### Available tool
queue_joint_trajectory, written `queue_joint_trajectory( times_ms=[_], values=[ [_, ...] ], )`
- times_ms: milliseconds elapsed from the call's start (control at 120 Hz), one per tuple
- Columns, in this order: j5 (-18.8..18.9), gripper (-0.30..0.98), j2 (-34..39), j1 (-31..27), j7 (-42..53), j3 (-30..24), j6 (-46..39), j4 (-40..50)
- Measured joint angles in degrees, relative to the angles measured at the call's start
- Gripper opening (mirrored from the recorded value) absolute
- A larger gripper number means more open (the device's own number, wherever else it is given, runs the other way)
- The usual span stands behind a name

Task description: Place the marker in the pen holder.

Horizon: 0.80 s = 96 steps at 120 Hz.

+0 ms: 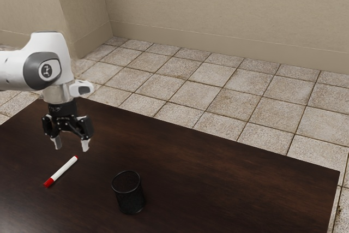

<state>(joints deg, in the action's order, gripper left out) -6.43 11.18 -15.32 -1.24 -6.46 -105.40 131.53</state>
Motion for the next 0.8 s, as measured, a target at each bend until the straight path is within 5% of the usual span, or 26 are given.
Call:
queue_joint_trajectory(
  times_ms=[500, 800],
  values=[
    [0.2, 0.69, -4.8, -2.2, -0.1, 5.1, -13.9, 9.9],
    [9.5, 0.68, -6.3, -2.9, 4.5, 5.7, -22.5, 12.6]
  ],
)
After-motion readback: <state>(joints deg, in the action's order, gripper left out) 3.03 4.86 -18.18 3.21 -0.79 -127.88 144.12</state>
